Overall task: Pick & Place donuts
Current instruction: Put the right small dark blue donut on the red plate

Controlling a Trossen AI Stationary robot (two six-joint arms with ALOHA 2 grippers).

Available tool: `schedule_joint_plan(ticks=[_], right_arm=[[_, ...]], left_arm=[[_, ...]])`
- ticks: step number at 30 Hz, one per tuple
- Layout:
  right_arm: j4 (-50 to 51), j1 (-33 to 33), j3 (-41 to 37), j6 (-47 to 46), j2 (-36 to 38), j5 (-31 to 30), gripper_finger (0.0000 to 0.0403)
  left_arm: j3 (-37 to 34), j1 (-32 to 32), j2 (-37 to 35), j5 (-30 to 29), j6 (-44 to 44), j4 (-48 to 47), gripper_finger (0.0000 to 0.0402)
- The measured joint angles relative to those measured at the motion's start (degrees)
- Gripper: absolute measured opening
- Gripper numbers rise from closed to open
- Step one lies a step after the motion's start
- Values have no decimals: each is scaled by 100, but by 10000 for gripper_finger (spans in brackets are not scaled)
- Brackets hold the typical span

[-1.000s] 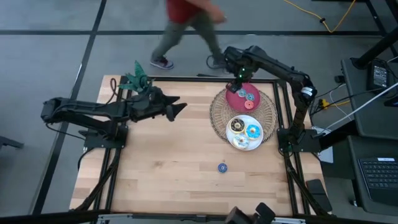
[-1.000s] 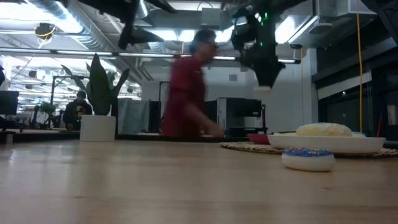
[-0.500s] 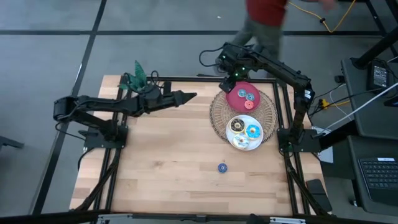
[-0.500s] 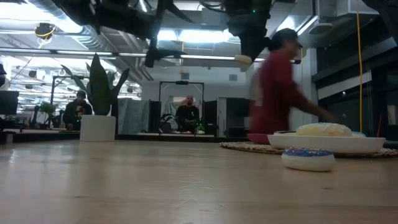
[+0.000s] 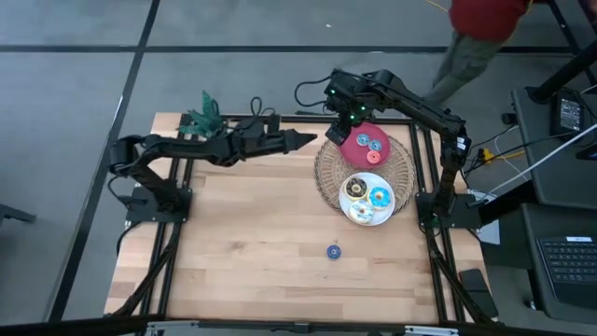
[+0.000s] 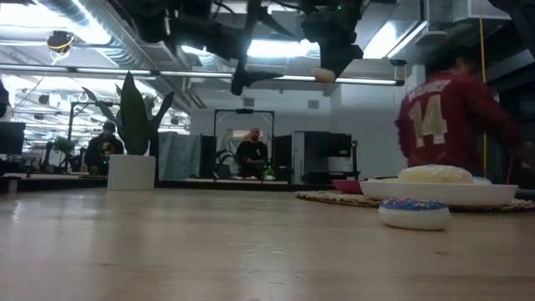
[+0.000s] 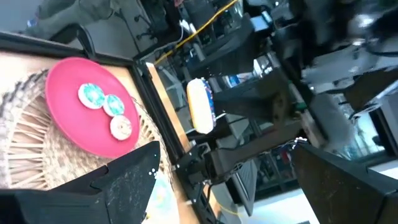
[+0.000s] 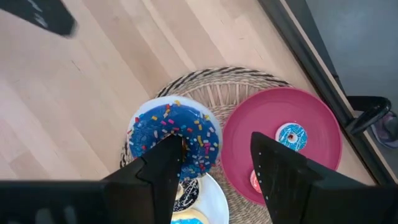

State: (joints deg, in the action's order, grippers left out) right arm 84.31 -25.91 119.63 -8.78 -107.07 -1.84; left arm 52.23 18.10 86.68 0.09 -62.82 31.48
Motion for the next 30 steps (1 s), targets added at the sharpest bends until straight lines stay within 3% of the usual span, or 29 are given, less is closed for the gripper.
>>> schedule_joint_plan(ticks=[14, 25, 30], right_arm=[[-39, 177, 0, -2, 0, 1, 192], [-48, 177, 0, -2, 0, 3, 192], [-48, 186, 0, -2, 0, 3, 192]], left_arm=[[955, 49, 1131, 368, -194, 3, 352], [1020, 55, 1295, 285, -416, -12, 350], [1020, 100, 1295, 255, -593, -3, 324]])
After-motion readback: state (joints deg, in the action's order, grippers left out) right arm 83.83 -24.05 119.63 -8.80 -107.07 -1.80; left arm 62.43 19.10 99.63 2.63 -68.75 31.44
